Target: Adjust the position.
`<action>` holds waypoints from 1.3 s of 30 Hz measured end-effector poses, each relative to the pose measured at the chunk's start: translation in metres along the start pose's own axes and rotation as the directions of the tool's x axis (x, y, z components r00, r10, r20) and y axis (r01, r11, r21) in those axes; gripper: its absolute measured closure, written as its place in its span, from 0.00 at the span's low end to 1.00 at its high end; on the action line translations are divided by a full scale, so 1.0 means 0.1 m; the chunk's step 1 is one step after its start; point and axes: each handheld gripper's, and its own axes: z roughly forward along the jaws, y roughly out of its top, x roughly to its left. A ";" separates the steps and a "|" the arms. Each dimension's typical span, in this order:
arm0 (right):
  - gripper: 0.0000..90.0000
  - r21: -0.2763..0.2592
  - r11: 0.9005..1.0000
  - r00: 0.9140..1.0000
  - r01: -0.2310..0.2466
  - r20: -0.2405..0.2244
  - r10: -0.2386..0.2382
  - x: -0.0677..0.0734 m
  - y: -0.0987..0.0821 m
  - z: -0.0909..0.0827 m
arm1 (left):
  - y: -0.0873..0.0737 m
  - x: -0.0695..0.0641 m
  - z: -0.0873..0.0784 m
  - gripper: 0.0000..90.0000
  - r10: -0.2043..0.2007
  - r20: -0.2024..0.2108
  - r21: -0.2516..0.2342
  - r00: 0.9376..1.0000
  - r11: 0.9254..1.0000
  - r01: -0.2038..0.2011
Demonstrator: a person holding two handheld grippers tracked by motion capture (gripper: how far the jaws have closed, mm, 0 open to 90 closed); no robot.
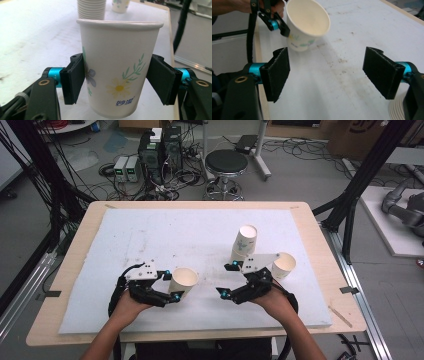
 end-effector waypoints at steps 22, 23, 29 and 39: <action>0.25 -0.135 0.986 0.983 -0.094 0.145 0.114 0.03 -0.63 -0.18 | -0.07 0.10 -0.26 0.35 -0.039 -0.134 -0.192 0.990 0.981 0.012; 0.25 -0.137 0.986 0.982 -0.097 0.146 0.117 0.03 -0.64 -0.18 | -0.08 0.10 -0.27 0.35 -0.042 -0.138 -0.196 0.990 0.981 0.014; 0.25 -0.137 0.985 0.981 -0.103 0.152 0.123 0.03 -0.68 -0.17 | -0.09 0.13 -0.33 0.35 -0.039 -0.166 -0.211 0.985 0.978 0.004; 0.25 -0.170 0.978 0.974 -0.119 0.168 0.148 0.00 -0.66 -0.19 | -0.15 0.20 -0.53 0.35 -0.082 -0.234 -0.280 0.969 0.960 0.014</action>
